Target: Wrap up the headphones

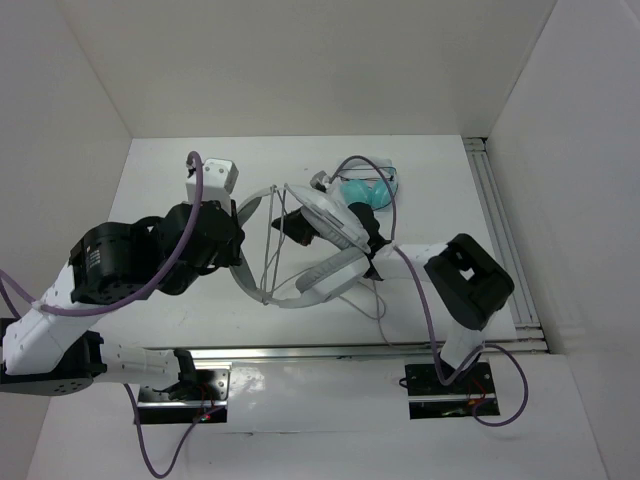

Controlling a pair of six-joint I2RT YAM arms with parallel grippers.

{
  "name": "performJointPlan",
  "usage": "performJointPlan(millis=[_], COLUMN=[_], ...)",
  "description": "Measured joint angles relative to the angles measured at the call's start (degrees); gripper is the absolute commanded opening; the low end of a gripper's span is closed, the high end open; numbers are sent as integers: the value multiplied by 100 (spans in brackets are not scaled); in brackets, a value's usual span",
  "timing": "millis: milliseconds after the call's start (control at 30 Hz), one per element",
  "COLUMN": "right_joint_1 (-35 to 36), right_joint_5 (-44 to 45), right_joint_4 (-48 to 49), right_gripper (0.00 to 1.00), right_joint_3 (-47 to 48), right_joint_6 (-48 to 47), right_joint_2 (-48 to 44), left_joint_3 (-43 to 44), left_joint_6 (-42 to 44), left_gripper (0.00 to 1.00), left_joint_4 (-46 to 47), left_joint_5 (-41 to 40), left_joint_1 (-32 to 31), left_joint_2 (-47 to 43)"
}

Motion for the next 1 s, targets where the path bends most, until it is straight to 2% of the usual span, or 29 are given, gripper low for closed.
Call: performJointPlan(millis=[133,300,467,533,567,667,767,833,1000], right_joint_1=[33,380,774,787,772,761,868,1106,1460], right_joint_5=[-166,-166,-79,2,59,234,610,970,1497], right_joint_4=[588,459,428,426,424,251,-302,-643,-927], right_gripper=[25,26,26,30,34,35,46,61,61], right_joint_3=[4,7,142,205,212,192,-107,-363,-352], right_joint_6=[474,564,535,531,518,337,-107,-461,-1023], right_joint_2=[844,1515,1613,1624,1622,1558,1060,516,26], left_joint_3=[177,533,680,732,776,929,964,970,970], left_joint_6=[-313,-446,-210,-111,-83,44,151,208,328], left_gripper=[0,0,0,0,0,0,0,0,0], left_joint_4=[129,225,505,588,601,590,601,586,579], left_joint_5=[-358,-693,-317,-168,-105,114,306,385,647], left_joint_1=[-11,114,1097,1443,1543,1740,1987,2168,2446], left_joint_2=[-26,-24,149,273,350,533,564,540,409])
